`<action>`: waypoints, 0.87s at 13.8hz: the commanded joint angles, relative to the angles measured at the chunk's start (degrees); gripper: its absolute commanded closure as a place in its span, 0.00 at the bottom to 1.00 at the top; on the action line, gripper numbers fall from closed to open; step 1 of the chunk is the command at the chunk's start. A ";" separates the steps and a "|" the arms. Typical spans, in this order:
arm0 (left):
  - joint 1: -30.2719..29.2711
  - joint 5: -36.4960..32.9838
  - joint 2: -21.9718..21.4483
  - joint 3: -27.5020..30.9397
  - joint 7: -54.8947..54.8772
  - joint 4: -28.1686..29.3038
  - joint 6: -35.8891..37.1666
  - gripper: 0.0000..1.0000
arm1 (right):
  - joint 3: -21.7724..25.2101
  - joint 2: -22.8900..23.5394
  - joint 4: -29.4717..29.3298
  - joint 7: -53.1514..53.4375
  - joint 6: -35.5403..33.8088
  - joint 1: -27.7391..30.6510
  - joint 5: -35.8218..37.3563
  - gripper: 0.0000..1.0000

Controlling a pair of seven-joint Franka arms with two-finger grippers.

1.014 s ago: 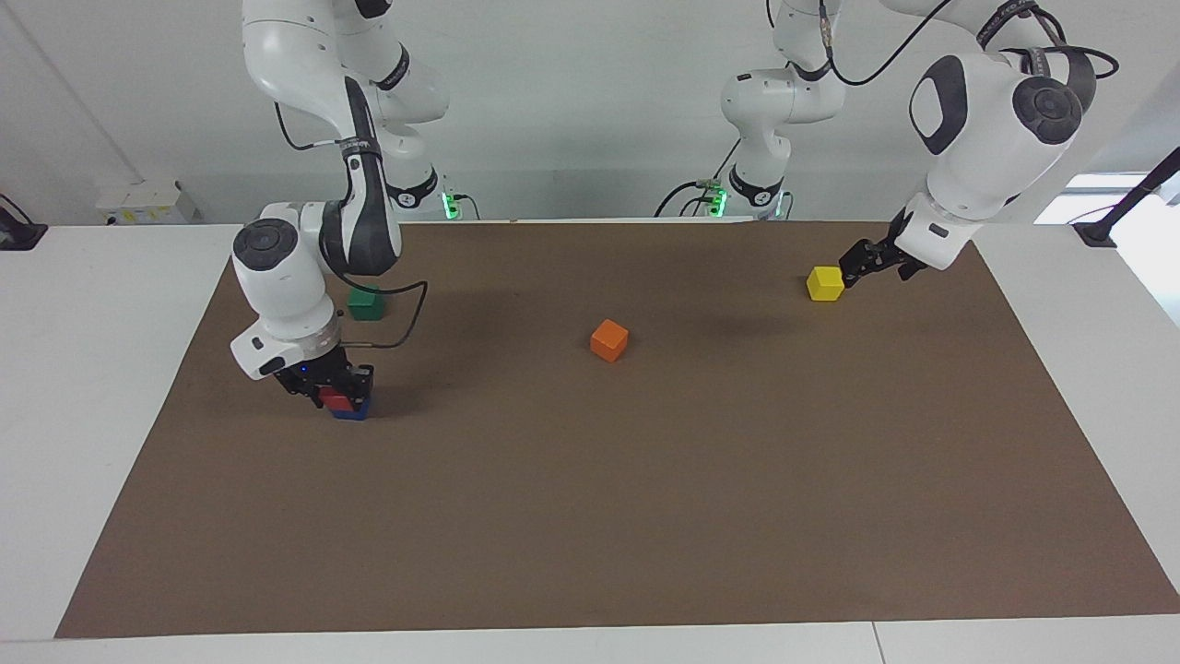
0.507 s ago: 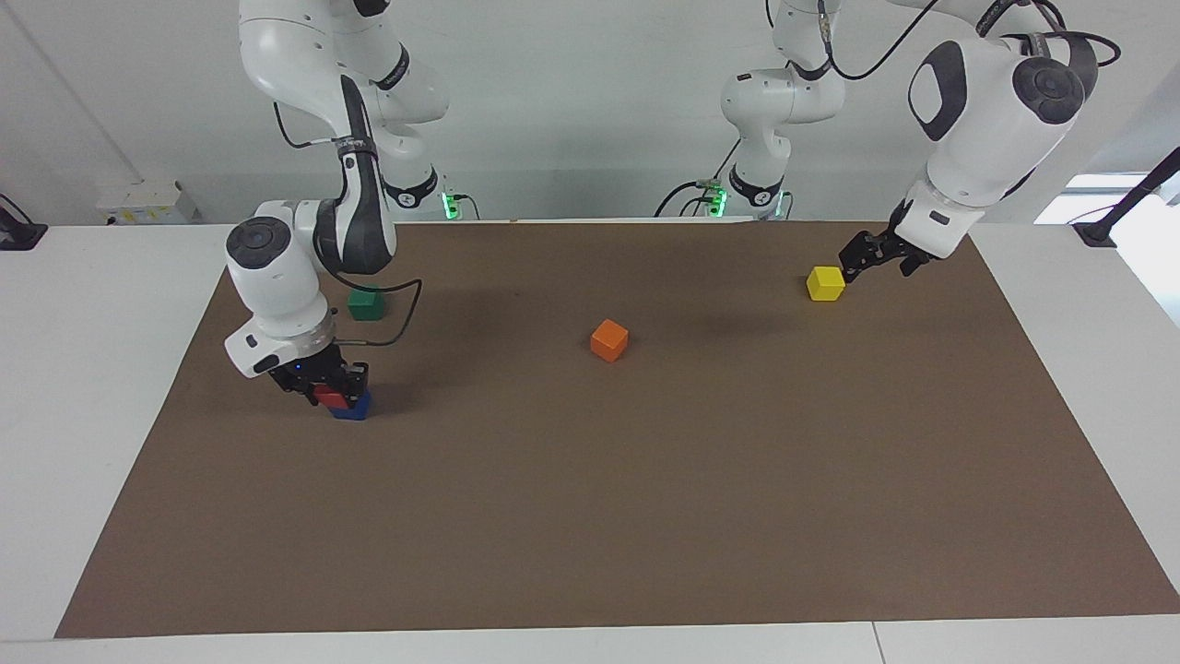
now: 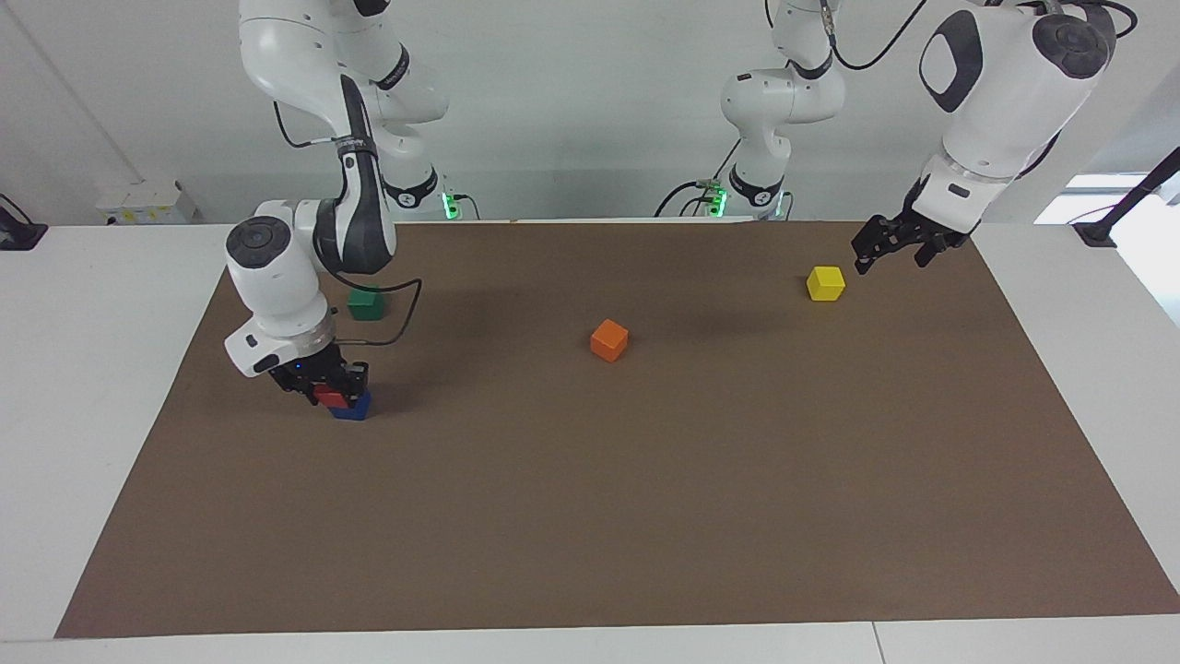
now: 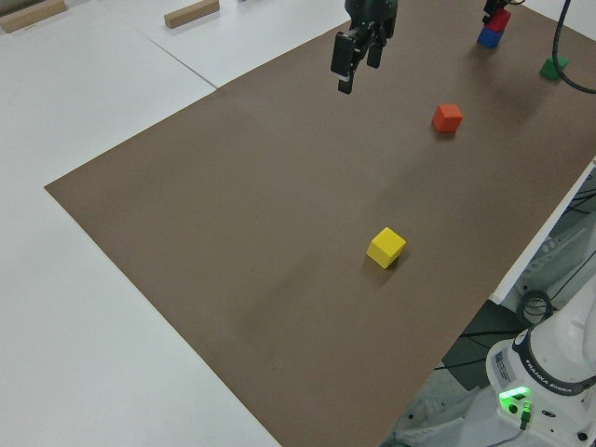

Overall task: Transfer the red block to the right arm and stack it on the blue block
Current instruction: 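Lower the red block onto the blue block with the right gripper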

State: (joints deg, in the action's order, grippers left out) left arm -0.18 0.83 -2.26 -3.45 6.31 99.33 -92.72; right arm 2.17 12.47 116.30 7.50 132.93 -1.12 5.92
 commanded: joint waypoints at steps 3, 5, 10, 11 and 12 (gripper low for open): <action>0.09 0.40 -0.73 0.81 0.37 0.42 -0.01 0.00 | -0.50 -1.05 1.04 -1.52 -1.26 0.42 -1.18 0.00; 0.18 0.40 -0.73 0.72 0.37 0.42 -0.09 0.00 | -0.50 -1.05 0.86 -1.44 -1.53 0.33 -1.18 0.00; 0.09 0.40 -0.73 0.81 0.37 0.42 -0.09 0.00 | -0.76 -1.14 -6.33 -1.26 -10.64 0.16 -4.94 0.00; 0.18 0.40 -0.73 0.72 0.37 0.42 -0.09 0.00 | -0.85 -1.14 -9.05 -1.35 -15.11 0.16 -5.39 0.00; 0.18 0.40 -0.73 0.72 0.37 0.42 -0.01 0.00 | -0.94 -1.66 -11.77 -1.44 -19.59 0.16 -5.40 0.00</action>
State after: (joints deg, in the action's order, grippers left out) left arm -0.28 0.83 -2.26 -3.07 6.33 99.34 -92.71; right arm 1.74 11.59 109.32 7.49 120.38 -1.31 2.25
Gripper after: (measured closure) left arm 0.000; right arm 0.000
